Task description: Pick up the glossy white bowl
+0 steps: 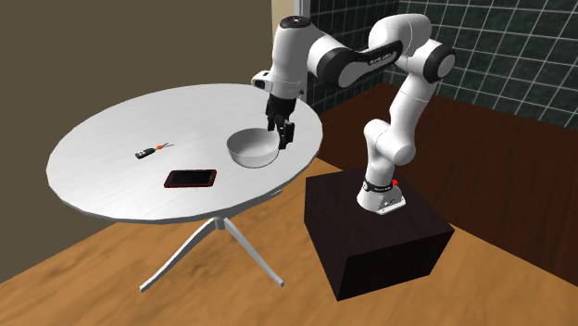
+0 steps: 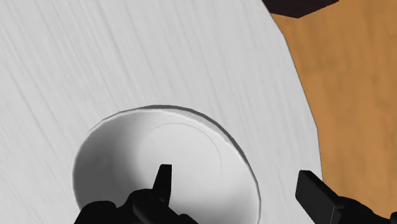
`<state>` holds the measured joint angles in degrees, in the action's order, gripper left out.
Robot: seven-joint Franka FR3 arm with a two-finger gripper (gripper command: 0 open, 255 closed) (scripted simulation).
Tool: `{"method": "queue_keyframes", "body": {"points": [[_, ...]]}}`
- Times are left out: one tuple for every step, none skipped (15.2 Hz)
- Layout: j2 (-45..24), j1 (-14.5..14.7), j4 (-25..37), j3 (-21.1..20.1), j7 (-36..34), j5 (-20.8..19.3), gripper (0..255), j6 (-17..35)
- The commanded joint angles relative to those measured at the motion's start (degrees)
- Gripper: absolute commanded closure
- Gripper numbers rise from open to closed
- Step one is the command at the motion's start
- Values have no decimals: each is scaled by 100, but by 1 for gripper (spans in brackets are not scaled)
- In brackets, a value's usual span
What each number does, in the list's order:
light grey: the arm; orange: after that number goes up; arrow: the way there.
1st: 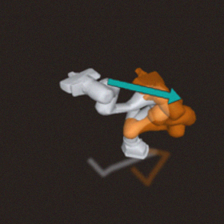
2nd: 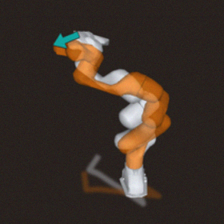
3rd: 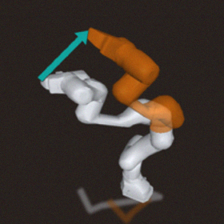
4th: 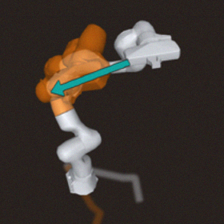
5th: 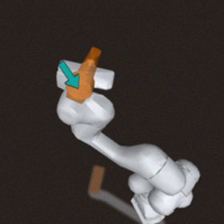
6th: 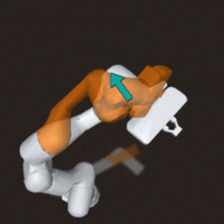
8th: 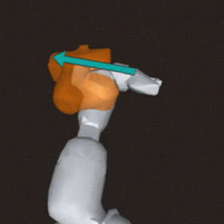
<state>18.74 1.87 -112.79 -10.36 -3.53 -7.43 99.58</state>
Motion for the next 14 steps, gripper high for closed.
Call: {"method": "queue_keyframes", "body": {"points": [[-454, 15, 374, -126, -151, -80, 0, 37], [-678, 29, 579, -188, -228, -129, 0, 29], [-740, 35, 637, -203, -250, -143, 0, 26], [-729, 38, 549, -200, -261, -144, 0, 103], [-720, 39, 462, -199, -272, -144, 0, 179], [-712, 39, 377, -198, -283, -145, 0, 256], [-705, 40, 294, -197, -295, -146, 0, 332], [-700, 40, 211, -197, -307, -148, 0, 408], [-696, 41, 131, -196, -319, -150, 0, 484], [-692, 41, 6, -196, -339, -155, 0, 603], [-691, 41, 5, -196, -338, -154, 0, 603], [-692, 41, 6, -196, -339, -155, 0, 603], [-692, 41, 7, -197, -339, -155, 255, 602], [-690, 41, 6, -196, -339, -154, 255, 601]]}}
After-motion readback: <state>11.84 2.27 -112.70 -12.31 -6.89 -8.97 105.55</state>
